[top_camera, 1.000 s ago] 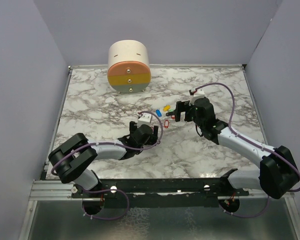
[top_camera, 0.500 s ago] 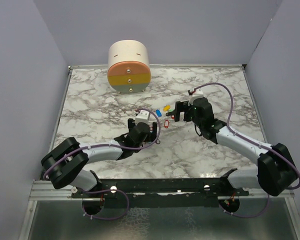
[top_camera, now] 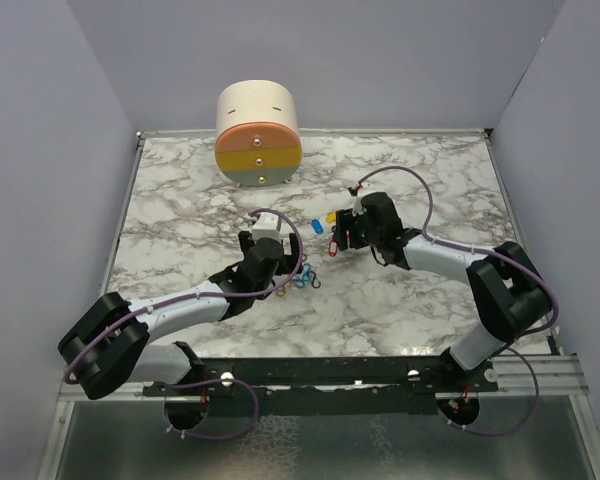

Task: Put the keys on the keyring

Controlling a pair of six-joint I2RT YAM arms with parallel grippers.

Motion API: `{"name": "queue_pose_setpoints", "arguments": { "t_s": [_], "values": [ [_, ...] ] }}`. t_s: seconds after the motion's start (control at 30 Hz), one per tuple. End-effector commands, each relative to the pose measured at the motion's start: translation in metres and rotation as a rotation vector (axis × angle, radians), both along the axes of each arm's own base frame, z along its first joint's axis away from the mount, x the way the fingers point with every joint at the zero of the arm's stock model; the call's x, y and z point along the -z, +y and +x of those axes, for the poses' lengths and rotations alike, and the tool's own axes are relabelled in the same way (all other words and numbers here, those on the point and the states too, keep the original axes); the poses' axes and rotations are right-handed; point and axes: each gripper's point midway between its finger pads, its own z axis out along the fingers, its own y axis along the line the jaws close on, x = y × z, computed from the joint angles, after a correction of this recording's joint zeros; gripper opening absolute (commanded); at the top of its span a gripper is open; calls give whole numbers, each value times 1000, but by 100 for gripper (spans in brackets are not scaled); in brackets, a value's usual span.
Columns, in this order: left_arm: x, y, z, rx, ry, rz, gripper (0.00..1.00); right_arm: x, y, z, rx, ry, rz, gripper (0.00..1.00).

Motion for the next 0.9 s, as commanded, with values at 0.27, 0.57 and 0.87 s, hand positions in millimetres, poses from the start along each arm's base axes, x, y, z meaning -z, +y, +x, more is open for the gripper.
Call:
{"name": "queue_pose_setpoints", "arguments": {
  "t_s": [0.27, 0.57, 0.87],
  "values": [
    [7, 16, -9, -15, 12, -24, 93, 17, 43, 15, -106, 33, 103, 48],
    [14, 19, -8, -21, 21, -12, 93, 26, 48, 22, -116, 37, 101, 42],
    [17, 21, -6, -23, 26, -5, 93, 31, 51, 30, -113, 41, 80, 38]
  ]
}}
